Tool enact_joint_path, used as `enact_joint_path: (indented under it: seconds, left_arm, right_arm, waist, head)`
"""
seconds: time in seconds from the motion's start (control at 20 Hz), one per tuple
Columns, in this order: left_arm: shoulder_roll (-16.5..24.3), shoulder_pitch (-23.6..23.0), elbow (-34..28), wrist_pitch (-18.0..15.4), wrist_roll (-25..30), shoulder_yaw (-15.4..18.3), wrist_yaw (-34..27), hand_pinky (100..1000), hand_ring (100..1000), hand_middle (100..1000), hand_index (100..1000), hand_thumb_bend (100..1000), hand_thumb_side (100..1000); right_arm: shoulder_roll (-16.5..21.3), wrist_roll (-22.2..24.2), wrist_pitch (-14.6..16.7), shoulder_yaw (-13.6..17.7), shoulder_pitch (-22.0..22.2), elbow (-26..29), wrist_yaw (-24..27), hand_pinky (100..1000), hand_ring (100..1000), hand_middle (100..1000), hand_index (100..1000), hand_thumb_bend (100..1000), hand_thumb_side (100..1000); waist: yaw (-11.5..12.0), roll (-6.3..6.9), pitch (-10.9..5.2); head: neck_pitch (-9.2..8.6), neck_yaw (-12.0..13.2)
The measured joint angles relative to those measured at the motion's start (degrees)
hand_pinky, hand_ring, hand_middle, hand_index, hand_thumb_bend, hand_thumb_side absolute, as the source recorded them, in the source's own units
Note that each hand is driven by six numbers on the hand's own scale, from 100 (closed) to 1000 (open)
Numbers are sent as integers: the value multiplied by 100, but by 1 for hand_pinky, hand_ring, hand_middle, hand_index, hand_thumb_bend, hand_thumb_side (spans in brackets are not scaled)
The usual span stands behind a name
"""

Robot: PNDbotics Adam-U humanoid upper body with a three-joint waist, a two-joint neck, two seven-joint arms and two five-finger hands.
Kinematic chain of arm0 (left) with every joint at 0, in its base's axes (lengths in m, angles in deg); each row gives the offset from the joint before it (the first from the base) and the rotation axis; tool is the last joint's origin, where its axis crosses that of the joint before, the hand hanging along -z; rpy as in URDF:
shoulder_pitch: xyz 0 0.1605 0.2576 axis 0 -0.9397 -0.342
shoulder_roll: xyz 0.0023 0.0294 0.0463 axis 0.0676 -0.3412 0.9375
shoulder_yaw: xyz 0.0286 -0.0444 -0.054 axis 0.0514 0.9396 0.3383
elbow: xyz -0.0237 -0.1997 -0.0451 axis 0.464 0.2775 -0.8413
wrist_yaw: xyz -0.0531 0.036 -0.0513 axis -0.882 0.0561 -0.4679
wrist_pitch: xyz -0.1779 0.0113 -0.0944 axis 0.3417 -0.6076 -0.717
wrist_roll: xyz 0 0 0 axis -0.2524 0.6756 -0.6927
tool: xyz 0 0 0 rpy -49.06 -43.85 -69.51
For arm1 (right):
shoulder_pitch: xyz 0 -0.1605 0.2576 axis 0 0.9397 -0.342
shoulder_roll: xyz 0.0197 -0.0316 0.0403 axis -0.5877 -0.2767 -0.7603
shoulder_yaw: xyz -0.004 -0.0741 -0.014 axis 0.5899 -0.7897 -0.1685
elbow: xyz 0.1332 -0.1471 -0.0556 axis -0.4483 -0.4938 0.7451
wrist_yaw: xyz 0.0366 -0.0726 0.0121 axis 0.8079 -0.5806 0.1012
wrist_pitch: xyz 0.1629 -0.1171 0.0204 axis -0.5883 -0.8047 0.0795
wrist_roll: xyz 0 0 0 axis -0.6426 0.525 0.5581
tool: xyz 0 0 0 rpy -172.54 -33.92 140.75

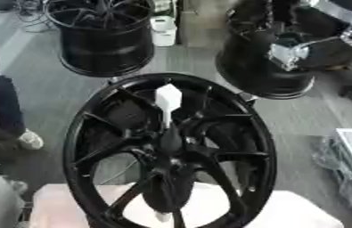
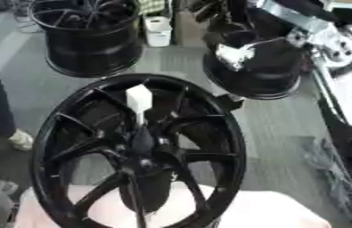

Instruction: Pull the pin out of the wheel hub.

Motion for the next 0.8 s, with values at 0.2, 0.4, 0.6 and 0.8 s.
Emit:
enact_joint_path:
  seconds: [0.2, 0.4, 0.6, 0.8]
  left_arm:
    - [2, 45, -6, -13, 20, -17, 0, 603, 658, 651, 708, 873, 545]
    - [2, 93, -20, -20, 51, -41, 0, 604, 658, 650, 708, 876, 545]
    - [2, 120, -28, -20, 69, -67, 0, 604, 658, 651, 708, 877, 545]
    - [2, 121, -28, -21, 71, -68, 0, 604, 658, 651, 708, 878, 544]
  right_arm:
    - [-403, 527, 288, -374, -355, -821, -707, 824, 908, 897, 962, 100, 504]
    - [-823, 657, 653, -606, -504, -1363, -1363, 840, 922, 905, 964, 100, 514]
    - [-1028, 566, 896, -722, -533, -1616, -1708, 846, 928, 908, 968, 114, 537]
    - [-1045, 463, 1000, -804, -532, -1651, -1731, 852, 931, 907, 968, 145, 497]
  waist:
    - [223, -21, 76]
    - [369, -43, 110]
    - [380, -44, 111]
    - [358, -59, 111]
  head:
    - [-88, -217]
    - [-151, -397]
    - [-170, -478]
    - [-171, -485]
